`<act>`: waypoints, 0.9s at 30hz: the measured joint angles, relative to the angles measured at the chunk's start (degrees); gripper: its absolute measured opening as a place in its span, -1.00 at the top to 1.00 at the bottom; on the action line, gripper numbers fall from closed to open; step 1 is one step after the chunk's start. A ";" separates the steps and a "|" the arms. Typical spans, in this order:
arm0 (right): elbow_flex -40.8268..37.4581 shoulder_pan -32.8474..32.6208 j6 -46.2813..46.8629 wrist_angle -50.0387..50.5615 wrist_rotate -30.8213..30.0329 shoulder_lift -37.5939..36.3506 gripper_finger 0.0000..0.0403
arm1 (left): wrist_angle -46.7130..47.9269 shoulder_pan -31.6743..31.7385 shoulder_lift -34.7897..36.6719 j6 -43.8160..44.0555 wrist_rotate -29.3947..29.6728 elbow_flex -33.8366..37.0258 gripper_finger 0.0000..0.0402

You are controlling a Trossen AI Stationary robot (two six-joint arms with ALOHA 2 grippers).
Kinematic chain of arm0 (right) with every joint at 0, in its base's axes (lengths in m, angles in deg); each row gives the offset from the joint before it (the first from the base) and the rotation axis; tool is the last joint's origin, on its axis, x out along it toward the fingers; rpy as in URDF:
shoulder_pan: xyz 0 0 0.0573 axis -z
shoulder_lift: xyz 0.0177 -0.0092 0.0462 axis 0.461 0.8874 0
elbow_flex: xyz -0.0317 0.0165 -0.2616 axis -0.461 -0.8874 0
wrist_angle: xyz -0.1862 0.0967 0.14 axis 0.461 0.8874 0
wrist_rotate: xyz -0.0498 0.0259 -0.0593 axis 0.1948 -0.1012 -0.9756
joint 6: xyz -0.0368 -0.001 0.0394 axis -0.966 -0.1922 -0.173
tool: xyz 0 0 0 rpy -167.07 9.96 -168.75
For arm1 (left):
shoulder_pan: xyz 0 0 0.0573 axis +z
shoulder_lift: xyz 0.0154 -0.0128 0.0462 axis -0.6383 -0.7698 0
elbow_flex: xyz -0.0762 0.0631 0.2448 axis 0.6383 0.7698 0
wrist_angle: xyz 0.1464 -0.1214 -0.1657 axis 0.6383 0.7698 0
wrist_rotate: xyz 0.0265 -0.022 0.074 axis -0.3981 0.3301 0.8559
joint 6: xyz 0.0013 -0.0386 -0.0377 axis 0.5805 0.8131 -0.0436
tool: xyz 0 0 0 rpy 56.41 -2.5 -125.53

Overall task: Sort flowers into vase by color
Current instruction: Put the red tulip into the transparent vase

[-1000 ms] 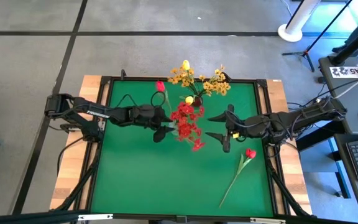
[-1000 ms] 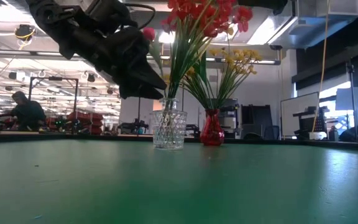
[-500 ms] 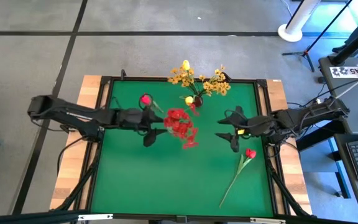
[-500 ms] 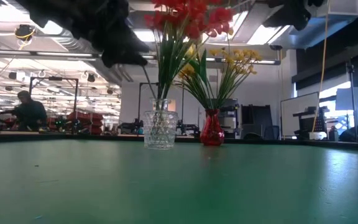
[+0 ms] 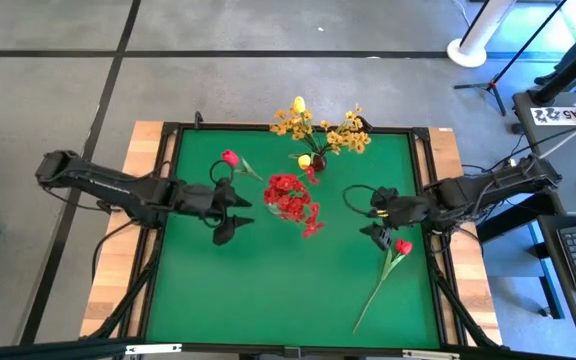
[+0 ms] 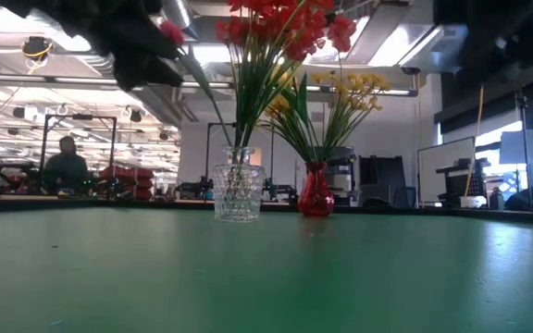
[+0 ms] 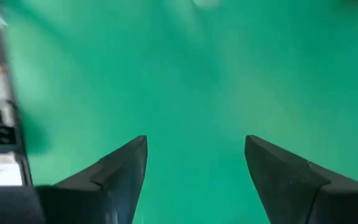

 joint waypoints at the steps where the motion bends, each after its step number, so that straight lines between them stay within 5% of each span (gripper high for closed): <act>1: 0.00 0.00 3.30 2.22 1.39 0.80 -0.34 | -0.20 -1.39 0.18 1.13 -0.04 0.06 -0.14; 10: -0.04 -9.02 30.77 15.84 10.31 11.54 -0.34 | 0.19 -15.50 0.41 9.37 11.91 0.41 -0.14; 17: -0.04 -21.56 52.26 11.33 10.62 17.60 -0.34 | 0.09 -22.83 -0.60 12.91 21.86 0.41 -0.14; 27: -0.37 -29.62 71.18 4.28 9.36 27.06 -0.34 | -2.95 -25.07 -7.44 14.85 24.24 0.43 -0.14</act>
